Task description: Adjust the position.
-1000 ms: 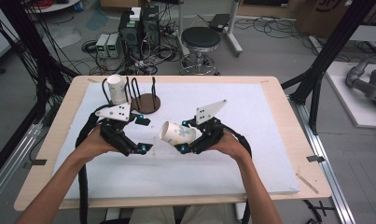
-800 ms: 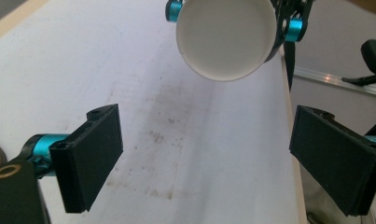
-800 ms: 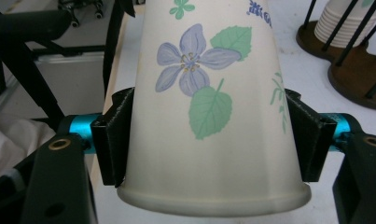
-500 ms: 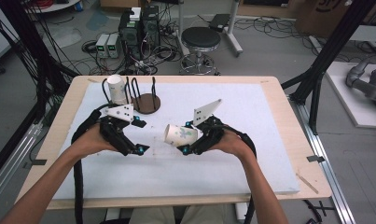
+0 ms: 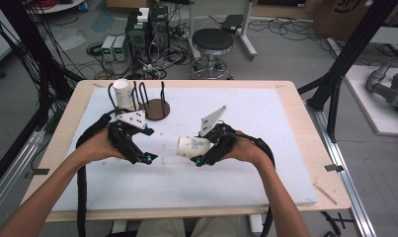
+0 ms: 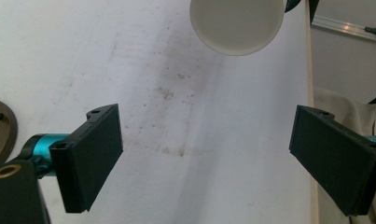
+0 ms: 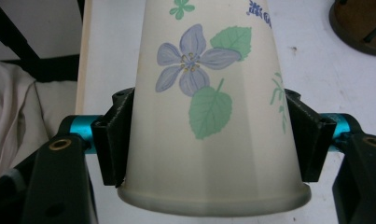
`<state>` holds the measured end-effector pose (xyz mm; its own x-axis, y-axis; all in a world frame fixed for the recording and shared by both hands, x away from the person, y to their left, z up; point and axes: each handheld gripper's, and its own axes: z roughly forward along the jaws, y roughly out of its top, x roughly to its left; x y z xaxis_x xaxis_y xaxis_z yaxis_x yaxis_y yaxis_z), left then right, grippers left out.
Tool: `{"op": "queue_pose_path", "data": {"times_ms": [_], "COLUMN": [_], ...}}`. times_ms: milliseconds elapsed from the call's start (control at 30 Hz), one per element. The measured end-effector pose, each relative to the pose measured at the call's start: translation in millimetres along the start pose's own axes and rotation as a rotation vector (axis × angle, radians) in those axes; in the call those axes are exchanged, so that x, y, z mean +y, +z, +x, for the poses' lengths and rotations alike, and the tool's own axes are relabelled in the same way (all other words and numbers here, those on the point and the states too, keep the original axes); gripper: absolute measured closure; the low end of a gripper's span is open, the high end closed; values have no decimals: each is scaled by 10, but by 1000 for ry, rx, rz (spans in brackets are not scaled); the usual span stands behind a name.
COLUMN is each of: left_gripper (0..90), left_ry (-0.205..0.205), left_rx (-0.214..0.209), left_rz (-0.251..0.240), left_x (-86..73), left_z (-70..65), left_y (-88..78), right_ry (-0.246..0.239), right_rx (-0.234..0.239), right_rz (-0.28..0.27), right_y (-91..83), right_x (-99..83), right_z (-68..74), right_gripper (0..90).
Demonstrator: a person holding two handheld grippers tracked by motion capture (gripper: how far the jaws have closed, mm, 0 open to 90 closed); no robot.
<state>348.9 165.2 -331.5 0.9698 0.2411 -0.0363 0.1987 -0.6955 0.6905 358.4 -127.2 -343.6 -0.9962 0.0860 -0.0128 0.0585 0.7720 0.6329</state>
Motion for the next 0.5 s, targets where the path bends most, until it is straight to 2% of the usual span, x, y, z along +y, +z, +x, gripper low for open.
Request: {"op": "queue_pose_path", "data": {"times_ms": [67, 167, 333, 500], "left_gripper": [95, 111, 111, 111], "left_ry": [-6, 8, -2, -7], "left_rx": [4, 35, 28, 33], "left_rz": [12, 68, 75, 93], "left_x": [4, 17, 27, 43], "left_z": [-5, 0, 5, 10], "left_y": [7, 12, 15, 50], "right_ry": [0, -4, -5, -32], "right_rx": [0, -2, -2, -5], "right_rz": [15, 31, 65, 110], "right_y": [4, 5, 6, 14], "right_x": [10, 26, 69, 144], "right_z": [4, 1, 14, 13], "right_gripper": [285, 286, 286, 286]}}
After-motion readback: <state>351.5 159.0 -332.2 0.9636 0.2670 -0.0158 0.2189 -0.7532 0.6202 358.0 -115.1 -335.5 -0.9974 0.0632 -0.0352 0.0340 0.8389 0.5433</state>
